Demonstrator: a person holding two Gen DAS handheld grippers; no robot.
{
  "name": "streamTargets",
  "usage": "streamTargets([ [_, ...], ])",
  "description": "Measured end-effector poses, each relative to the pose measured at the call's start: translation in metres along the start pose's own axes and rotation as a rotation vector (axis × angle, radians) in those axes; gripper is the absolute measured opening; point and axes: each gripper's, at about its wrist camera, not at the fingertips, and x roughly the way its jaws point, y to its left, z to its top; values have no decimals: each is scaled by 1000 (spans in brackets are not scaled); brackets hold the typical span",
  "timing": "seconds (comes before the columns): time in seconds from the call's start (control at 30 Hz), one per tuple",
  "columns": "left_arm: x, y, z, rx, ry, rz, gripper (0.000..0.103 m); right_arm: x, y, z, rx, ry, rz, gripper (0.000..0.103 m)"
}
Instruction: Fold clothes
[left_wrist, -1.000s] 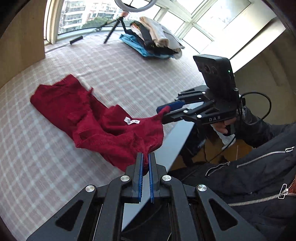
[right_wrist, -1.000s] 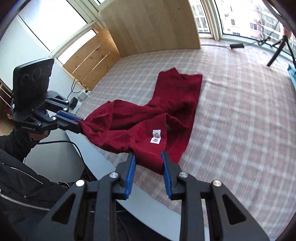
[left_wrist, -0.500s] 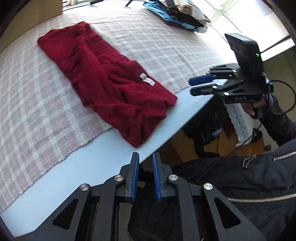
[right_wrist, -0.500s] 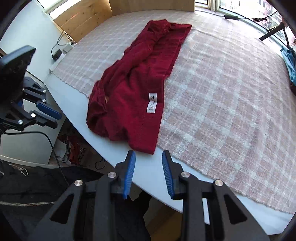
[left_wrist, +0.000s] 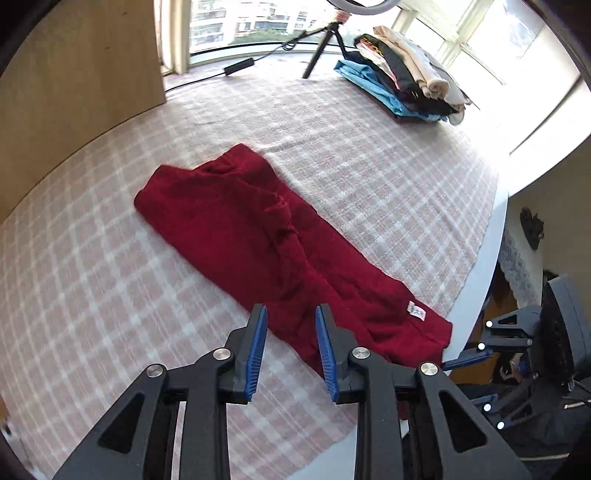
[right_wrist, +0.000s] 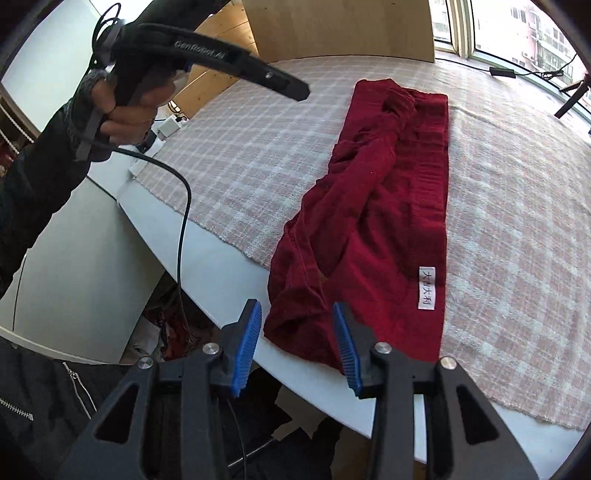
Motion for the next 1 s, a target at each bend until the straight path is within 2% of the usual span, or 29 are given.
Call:
streamTargets([
  [0.1, 26, -5, 12, 138, 86, -61, 27, 11, 9, 4, 64, -7, -66, 40],
  [0.2, 41, -12, 8, 268, 151, -77, 27, 15, 17, 6, 133, -30, -118, 40],
  [0.3, 49, -10, 1, 322, 200, -111, 28, 20, 21, 7, 188, -44, -190, 40],
  [0.43, 63, -7, -4, 345, 249, -132, 27, 28, 21, 8, 268, -53, -215, 40],
  [0.5, 63, -8, -10, 364, 248, -142, 24, 35, 21, 7, 295, -38, -226, 40],
  [0.57, 62, -8, -15, 367, 246, -127, 10, 38, 23, 7, 310, -37, -227, 36],
  [0.6, 62, -7, -17, 362, 251, -123, 0, 37, 24, 7, 316, -42, -229, 25],
  [0.63, 57, -4, -20, 353, 242, -124, 0, 35, 26, 7, 318, -48, -231, 15],
  [0.8, 30, 14, -31, 305, 179, -135, 0, 30, 40, 10, 276, -56, -261, 7],
  [0.9, 17, 21, -31, 286, 139, -143, 0, 33, 43, 11, 268, -49, -256, 6],
  [0.97, 16, 17, -24, 303, 117, -138, 10, 34, 42, 9, 271, -45, -267, 7],
  [1.0, 19, 12, -21, 332, 110, -126, 22, 33, 42, 8, 276, -42, -283, 7],
])
